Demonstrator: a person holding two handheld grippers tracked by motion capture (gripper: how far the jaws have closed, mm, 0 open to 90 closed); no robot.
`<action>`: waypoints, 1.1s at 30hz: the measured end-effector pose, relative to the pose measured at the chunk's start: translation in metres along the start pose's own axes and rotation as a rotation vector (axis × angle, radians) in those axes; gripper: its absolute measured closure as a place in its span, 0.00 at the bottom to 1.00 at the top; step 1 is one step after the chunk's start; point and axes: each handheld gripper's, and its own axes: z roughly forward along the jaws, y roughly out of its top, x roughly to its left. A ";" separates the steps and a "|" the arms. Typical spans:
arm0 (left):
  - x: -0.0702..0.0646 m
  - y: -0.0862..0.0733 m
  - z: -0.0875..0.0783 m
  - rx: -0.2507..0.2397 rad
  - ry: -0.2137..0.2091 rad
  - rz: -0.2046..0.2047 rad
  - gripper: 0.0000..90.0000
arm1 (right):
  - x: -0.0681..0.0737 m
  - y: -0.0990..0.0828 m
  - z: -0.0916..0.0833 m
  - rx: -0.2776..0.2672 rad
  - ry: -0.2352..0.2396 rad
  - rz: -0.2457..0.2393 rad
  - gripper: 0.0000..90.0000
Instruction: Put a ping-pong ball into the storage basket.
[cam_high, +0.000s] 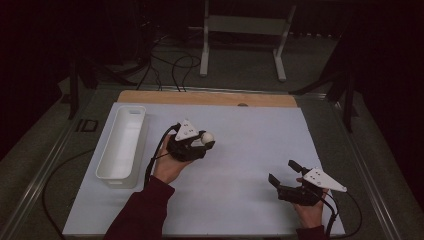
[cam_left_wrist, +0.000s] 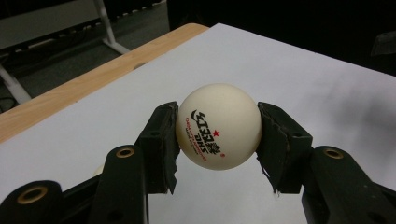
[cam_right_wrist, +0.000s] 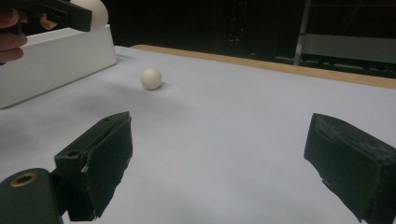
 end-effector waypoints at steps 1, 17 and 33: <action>0.000 0.000 -0.001 -0.001 0.001 -0.001 0.56 | 0.000 0.000 0.000 -0.001 0.001 0.001 0.09; 0.006 0.000 -0.009 -0.006 0.026 -0.003 0.56 | 0.000 0.000 0.000 0.000 -0.002 0.003 0.09; 0.013 -0.002 -0.018 -0.016 0.053 -0.011 0.56 | 0.000 0.000 0.000 -0.001 -0.002 0.004 0.09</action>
